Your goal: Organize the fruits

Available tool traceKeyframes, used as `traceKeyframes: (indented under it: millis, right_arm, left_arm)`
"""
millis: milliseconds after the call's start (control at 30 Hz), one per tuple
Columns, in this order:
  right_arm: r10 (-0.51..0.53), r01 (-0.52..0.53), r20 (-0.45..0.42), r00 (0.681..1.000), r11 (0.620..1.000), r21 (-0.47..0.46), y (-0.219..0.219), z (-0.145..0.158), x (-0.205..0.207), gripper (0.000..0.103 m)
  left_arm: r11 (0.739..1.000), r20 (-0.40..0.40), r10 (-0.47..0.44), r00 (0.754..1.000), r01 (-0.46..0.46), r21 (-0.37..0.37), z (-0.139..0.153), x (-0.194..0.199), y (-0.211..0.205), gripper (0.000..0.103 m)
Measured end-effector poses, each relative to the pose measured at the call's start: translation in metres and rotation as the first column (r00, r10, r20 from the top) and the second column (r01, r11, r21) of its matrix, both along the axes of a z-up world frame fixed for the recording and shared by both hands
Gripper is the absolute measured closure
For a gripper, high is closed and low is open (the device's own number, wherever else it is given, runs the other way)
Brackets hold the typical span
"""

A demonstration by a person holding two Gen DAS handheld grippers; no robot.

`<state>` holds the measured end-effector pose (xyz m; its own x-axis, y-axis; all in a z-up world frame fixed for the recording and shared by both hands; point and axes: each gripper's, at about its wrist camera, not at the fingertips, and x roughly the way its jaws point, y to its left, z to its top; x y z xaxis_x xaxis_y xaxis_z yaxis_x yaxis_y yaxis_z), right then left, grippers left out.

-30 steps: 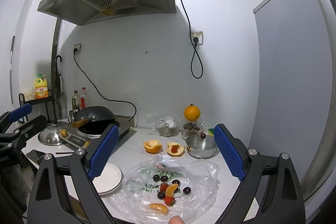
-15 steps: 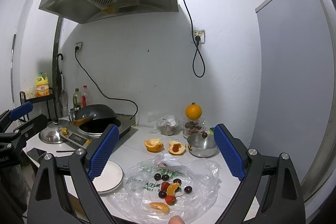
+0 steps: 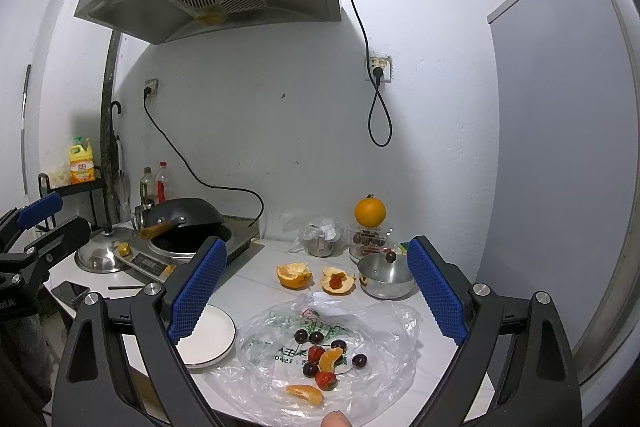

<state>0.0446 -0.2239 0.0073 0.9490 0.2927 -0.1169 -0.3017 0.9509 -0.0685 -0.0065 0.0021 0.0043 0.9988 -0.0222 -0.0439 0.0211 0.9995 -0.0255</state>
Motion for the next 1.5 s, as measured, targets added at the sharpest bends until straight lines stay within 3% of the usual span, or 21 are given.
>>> traceKeyframes:
  millis: [900, 1267, 1500]
  right_arm:
    - [0.001, -0.001, -0.006, 1.0, 1.0, -0.007, 0.0, -0.003, 0.001, 0.009]
    - [-0.032, 0.031, -0.066, 0.997, 0.999, -0.02, -0.018, -0.014, 0.027, 0.009]
    - [-0.058, 0.051, -0.135, 0.989, 0.997, -0.05, -0.029, -0.036, 0.053, 0.009]
  left_arm:
    - [1.0, -0.016, -0.02, 1.0, 0.02, -0.001, -0.002, 0.008, -0.001, 0.003]
    - [0.999, -0.079, -0.036, 0.996, 0.036, 0.008, -0.015, 0.037, -0.008, 0.003]
    - [0.999, -0.157, -0.042, 0.987, 0.045, 0.015, -0.037, 0.064, -0.017, 0.003]
